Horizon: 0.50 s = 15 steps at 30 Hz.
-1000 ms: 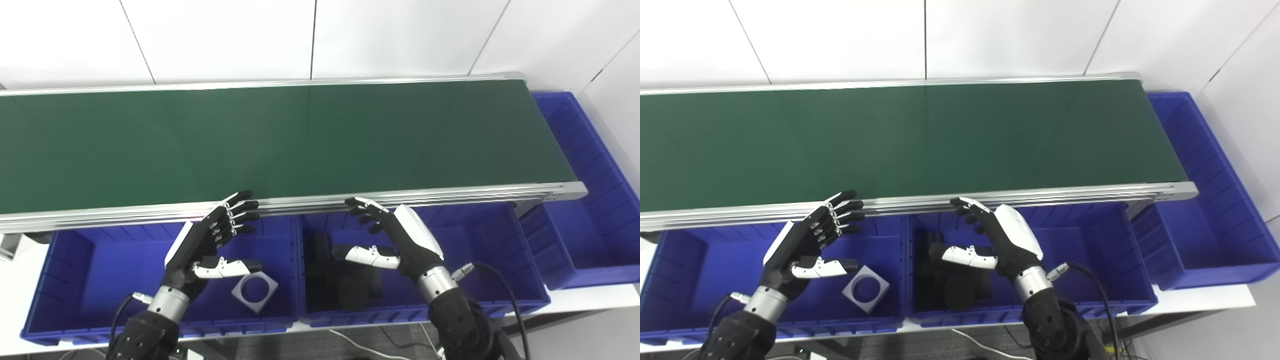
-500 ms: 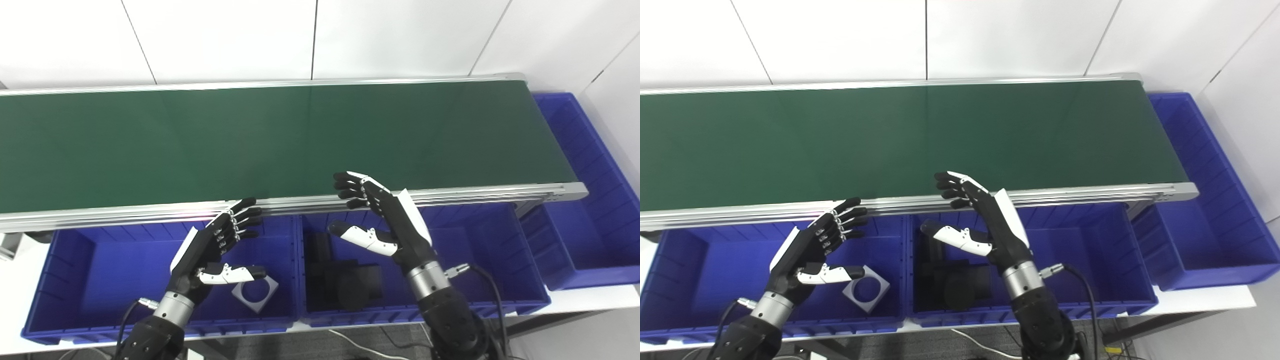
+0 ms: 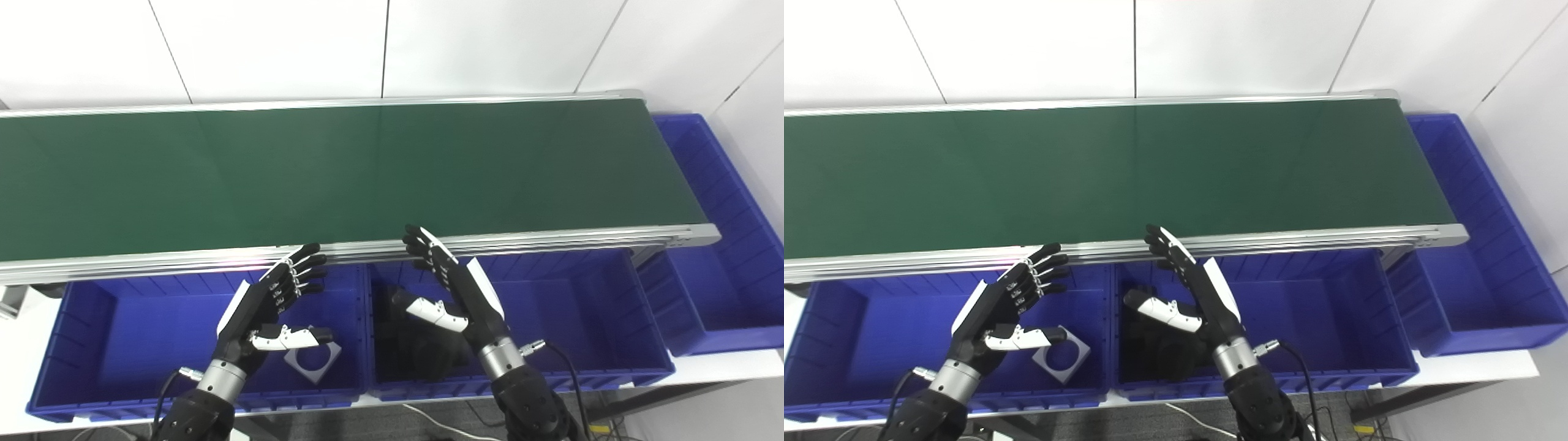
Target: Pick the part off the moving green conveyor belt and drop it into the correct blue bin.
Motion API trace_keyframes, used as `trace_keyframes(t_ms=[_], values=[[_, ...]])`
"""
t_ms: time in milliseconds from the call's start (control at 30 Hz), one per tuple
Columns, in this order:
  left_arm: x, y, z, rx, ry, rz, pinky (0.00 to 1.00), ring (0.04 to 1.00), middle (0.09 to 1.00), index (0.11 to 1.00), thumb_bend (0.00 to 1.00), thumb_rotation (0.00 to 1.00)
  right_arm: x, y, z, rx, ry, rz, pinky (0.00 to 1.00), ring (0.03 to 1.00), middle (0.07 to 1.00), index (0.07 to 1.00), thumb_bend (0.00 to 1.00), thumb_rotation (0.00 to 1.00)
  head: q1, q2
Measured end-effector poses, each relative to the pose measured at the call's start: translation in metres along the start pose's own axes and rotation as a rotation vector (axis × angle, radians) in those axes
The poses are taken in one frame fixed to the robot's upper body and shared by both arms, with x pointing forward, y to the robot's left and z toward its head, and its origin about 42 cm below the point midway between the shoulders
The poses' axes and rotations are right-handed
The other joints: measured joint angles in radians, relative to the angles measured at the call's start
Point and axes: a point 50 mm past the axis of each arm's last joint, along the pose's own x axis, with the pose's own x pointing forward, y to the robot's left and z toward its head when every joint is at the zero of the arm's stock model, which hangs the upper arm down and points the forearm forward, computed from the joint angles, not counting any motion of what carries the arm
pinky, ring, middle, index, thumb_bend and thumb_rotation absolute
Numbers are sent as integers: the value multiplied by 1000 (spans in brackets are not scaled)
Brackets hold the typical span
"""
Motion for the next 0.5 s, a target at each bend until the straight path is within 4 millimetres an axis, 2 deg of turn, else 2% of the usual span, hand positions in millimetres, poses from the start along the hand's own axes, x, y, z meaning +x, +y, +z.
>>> trace_keyframes(t_ms=[200,500], values=[[0,-1,-2,-6,6,3,748,808,849,871,1000,206,-2,-1,-3,-3,-1,7,846,890,911,934,779,596,11,-11],[-1,-1,-6,-10,6,9,754,813,850,869,1000,226,-7,-6,-11,-55,28,34,819,878,892,926,800,540,32,-15]])
